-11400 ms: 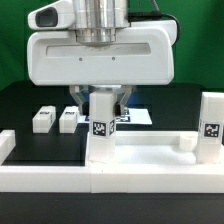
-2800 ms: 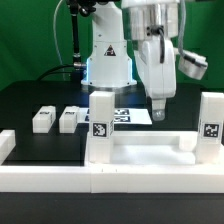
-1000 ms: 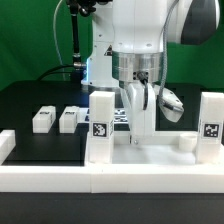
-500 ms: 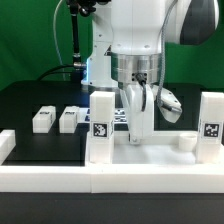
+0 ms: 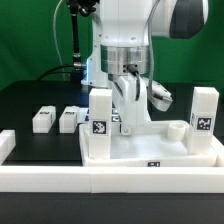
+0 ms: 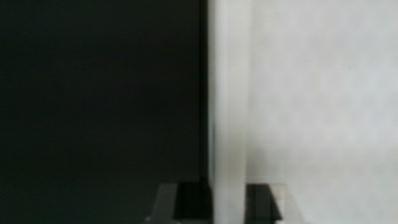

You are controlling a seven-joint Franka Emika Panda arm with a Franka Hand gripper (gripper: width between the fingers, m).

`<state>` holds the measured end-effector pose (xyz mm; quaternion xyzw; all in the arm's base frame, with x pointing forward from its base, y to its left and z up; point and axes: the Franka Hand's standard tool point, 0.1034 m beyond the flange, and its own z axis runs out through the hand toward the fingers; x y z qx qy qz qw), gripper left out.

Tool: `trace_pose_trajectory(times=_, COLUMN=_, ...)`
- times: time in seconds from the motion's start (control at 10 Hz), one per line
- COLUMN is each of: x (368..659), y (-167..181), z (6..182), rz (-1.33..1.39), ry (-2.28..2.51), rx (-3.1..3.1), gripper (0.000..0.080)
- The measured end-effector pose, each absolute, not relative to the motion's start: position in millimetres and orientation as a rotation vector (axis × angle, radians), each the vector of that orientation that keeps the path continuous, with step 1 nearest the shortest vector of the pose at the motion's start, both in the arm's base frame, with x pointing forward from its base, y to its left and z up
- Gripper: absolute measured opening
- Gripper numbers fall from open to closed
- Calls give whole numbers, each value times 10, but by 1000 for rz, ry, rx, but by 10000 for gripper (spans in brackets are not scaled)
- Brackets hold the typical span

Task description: Assemble desk

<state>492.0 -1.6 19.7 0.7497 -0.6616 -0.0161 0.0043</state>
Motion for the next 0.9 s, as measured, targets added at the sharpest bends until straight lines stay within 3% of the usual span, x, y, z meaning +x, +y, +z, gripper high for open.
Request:
trace_pose_trajectory(times=0.4, x=4916, y=-21, z=190, rz=-51, ry=-1993, rx=2416, gripper=60)
trace_pose_trajectory(times=0.9, x=4954, y=-359, z=194, rz=-29, ry=-1464, rx=2750, gripper=61)
